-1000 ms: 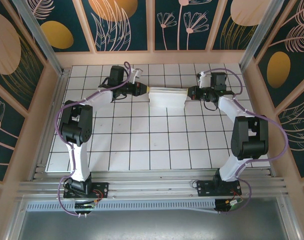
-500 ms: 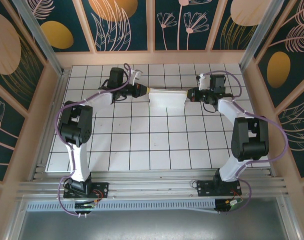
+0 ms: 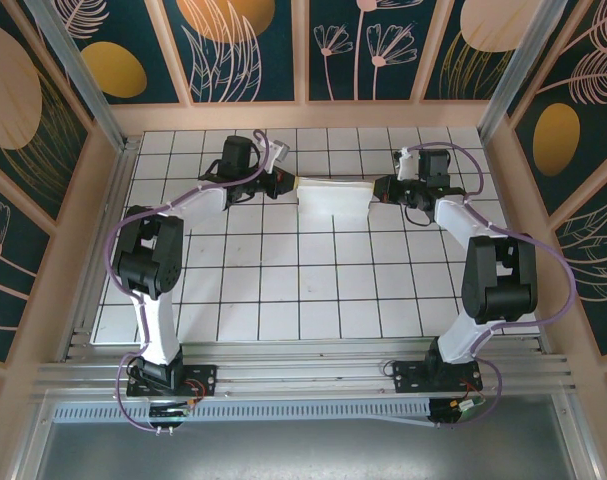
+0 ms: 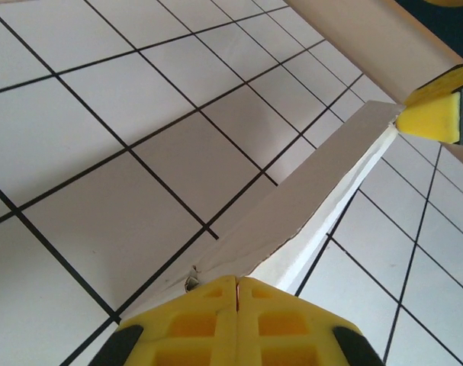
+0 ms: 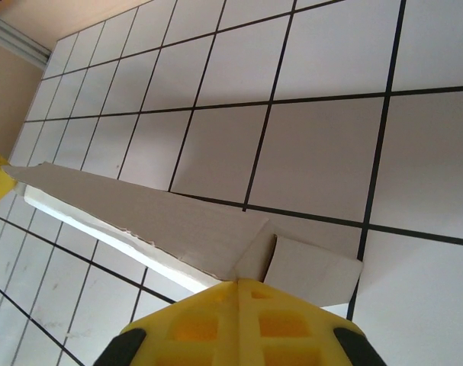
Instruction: Fold the paper box
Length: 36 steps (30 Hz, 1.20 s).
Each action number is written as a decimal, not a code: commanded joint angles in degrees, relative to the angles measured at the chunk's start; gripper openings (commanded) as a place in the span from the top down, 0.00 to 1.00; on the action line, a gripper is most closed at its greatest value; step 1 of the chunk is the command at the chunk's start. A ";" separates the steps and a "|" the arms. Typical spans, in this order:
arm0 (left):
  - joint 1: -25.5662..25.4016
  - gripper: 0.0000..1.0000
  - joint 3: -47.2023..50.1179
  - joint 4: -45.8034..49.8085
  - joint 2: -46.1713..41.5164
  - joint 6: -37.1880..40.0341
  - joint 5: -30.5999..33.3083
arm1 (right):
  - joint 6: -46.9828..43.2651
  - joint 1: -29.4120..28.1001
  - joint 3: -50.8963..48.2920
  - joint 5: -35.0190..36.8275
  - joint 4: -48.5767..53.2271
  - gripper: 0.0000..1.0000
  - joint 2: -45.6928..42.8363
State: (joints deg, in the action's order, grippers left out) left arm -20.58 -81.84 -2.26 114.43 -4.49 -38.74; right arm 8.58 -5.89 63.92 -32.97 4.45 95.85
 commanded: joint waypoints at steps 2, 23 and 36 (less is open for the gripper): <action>-1.57 1.00 0.74 13.42 3.86 2.48 4.88 | 2.45 -0.77 -0.46 -3.44 1.54 0.85 -2.43; -1.83 1.00 -0.16 12.29 4.35 1.54 4.25 | 27.20 3.61 7.15 -3.13 3.84 0.64 -0.75; -1.83 1.00 0.02 12.02 4.38 1.28 4.16 | 31.13 1.19 10.31 -4.97 6.56 0.78 6.90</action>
State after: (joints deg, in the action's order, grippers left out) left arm -21.26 -83.72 0.12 114.76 -3.81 -36.51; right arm 38.68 -3.95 73.54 -37.82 8.78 102.48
